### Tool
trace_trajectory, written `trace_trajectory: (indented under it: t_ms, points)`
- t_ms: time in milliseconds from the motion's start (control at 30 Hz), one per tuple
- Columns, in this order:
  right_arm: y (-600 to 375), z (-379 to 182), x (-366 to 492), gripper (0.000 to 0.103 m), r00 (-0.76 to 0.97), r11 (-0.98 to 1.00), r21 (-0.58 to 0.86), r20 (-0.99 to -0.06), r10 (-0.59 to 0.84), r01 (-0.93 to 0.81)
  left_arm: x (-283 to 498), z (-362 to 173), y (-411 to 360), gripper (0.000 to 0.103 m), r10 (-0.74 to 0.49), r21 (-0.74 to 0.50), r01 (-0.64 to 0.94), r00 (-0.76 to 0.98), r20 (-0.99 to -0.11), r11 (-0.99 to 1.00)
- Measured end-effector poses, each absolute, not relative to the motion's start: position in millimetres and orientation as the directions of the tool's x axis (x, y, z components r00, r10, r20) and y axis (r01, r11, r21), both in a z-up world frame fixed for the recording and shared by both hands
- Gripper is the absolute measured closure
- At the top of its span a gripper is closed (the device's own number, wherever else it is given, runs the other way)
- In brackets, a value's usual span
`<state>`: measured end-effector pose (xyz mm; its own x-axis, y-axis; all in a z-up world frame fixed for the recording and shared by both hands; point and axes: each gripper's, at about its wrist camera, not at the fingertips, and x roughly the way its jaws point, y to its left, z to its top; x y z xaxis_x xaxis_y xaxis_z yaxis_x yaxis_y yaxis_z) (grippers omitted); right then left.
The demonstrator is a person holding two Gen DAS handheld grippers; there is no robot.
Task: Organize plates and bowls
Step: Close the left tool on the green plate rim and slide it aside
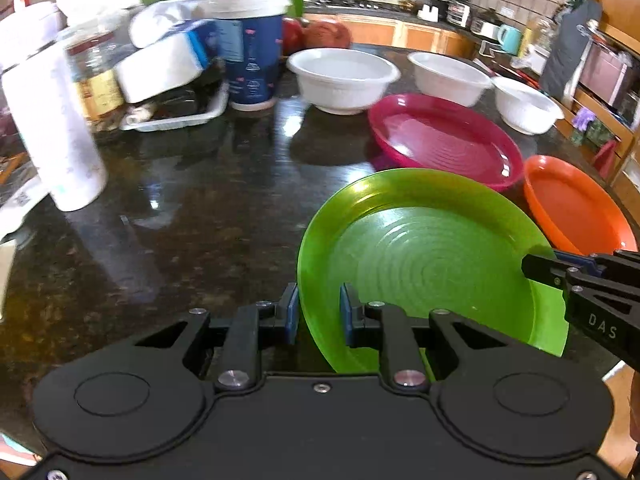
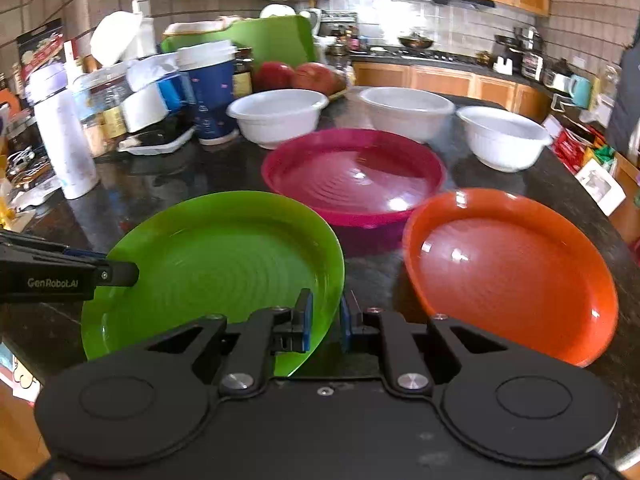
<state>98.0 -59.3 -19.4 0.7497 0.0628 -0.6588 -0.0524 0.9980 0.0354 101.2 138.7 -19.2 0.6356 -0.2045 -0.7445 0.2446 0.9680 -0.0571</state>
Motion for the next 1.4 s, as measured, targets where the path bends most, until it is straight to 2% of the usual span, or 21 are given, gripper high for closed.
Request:
trace_trajectory:
  t_ms: [467,1000,1233,1400]
  points:
    - [-2.6,-20.3,135.1,0.087,0.738,0.979,0.036,-0.651,0.176,-0.202,109.0,-18.8,193.5,0.075,-0.089,-0.024,0.106,0.664,-0.743,0.994]
    - [8.1,-27.5,141.9,0.086,0.712,0.977,0.052,-0.677,0.188,-0.208,104.3,-21.2,200.7,0.074,-0.082,0.01,0.134,0.664,-0.743,0.991]
    - [13.3,-25.0,136.4,0.085,0.752,0.978,-0.009,-0.64,0.155,-0.209,96.7,-14.9,201.0,0.051,-0.089,0.021,0.146,0.705,-0.703,0.989]
    - [9.7,-20.3,134.4,0.085,0.781,0.983,-0.016,-0.61,0.134,-0.181,96.1,-4.9,205.7,0.046,-0.097,0.009,0.14,0.73,-0.677,0.99]
